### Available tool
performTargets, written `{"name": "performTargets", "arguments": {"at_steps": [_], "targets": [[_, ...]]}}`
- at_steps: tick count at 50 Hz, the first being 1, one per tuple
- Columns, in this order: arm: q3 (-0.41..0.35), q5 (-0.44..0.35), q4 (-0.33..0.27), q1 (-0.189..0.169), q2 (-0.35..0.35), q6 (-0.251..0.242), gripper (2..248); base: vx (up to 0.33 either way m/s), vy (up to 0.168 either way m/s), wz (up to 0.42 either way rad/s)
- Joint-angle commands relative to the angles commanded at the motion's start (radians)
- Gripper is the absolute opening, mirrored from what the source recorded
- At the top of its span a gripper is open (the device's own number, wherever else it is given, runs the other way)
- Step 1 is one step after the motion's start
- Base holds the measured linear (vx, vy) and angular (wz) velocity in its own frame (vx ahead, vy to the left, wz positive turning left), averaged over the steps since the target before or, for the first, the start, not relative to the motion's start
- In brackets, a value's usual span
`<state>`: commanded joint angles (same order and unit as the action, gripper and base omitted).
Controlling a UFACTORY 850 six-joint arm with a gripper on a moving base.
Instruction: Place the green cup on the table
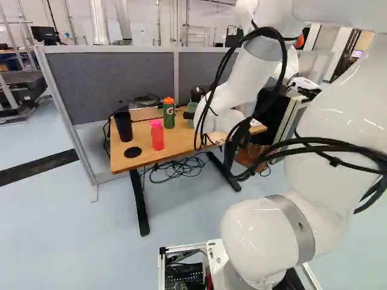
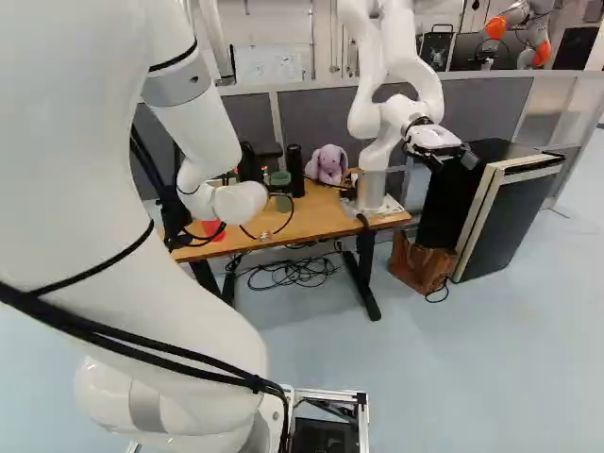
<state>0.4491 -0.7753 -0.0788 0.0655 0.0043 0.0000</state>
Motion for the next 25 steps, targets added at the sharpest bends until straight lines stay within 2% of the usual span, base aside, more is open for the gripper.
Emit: {"name": "performTargets", "arguments": {"at_steps": [25], "targets": [[-0.099, -0.027, 0.022, -0.018, 0.075, 0.0, 247, 0.0, 0.0, 0.0]]}}
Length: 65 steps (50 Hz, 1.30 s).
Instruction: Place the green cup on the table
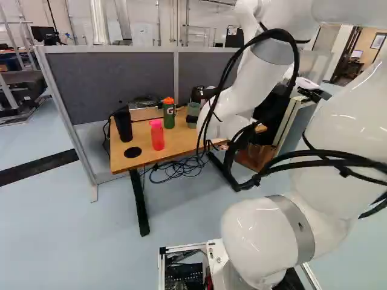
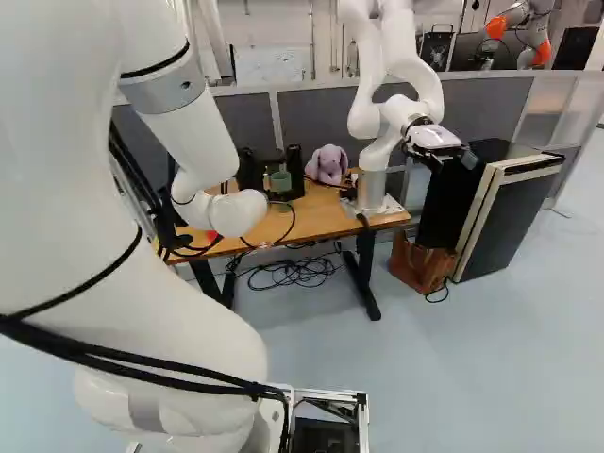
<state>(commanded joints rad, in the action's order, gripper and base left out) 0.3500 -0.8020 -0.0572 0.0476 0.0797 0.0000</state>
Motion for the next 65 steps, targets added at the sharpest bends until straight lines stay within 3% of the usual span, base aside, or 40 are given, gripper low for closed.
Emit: {"name": "performTargets", "arguments": {"at_steps": [34, 65], "targets": [[-0.189, -0.051, 0.041, -0.034, 0.144, 0.0, 247, 0.0, 0.0, 0.0], [-0.261, -0.07, 0.057, -0.047, 0.198, 0.0, 247, 0.0, 0.0, 0.0]]}}
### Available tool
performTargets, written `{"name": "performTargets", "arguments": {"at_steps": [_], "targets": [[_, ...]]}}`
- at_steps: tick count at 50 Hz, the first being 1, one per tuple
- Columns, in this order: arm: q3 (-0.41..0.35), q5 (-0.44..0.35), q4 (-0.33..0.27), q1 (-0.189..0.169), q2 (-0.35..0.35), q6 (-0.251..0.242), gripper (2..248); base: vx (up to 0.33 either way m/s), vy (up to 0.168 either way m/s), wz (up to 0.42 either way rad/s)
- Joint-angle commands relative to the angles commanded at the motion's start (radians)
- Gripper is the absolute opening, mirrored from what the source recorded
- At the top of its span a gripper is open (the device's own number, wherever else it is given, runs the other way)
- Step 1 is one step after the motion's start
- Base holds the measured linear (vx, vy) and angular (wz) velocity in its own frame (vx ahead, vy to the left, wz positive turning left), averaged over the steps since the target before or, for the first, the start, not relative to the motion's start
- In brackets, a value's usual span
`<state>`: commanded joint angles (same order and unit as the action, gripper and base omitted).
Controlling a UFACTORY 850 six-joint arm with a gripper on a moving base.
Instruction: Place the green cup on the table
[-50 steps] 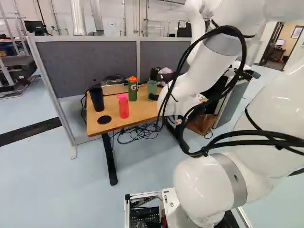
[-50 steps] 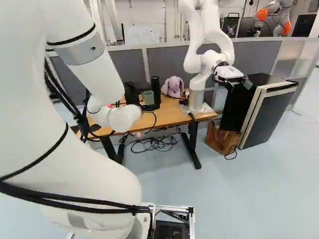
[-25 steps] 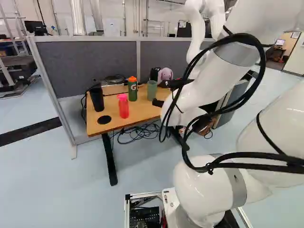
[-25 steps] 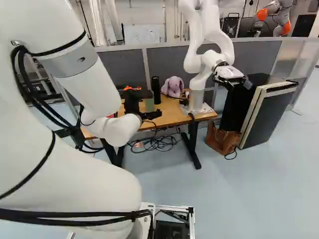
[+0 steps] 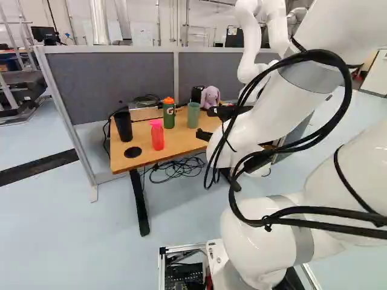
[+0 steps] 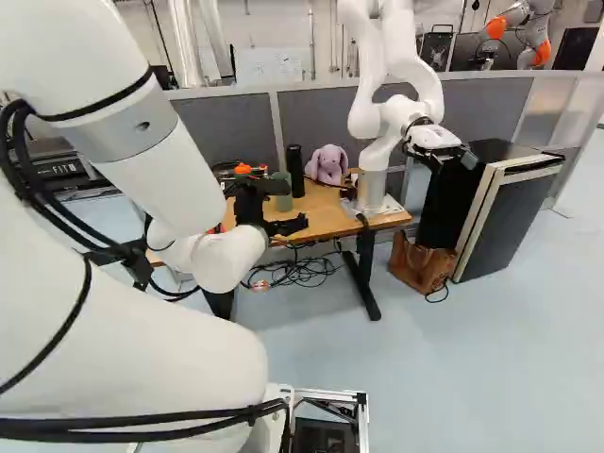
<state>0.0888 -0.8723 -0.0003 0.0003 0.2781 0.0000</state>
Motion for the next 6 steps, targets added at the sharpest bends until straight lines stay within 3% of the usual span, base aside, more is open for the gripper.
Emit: {"name": "performTargets", "arguments": {"at_steps": [6], "targets": [[-0.002, 0.0, 0.0, 0.0, 0.001, 0.0, 247, 0.0, 0.0, 0.0]]}}
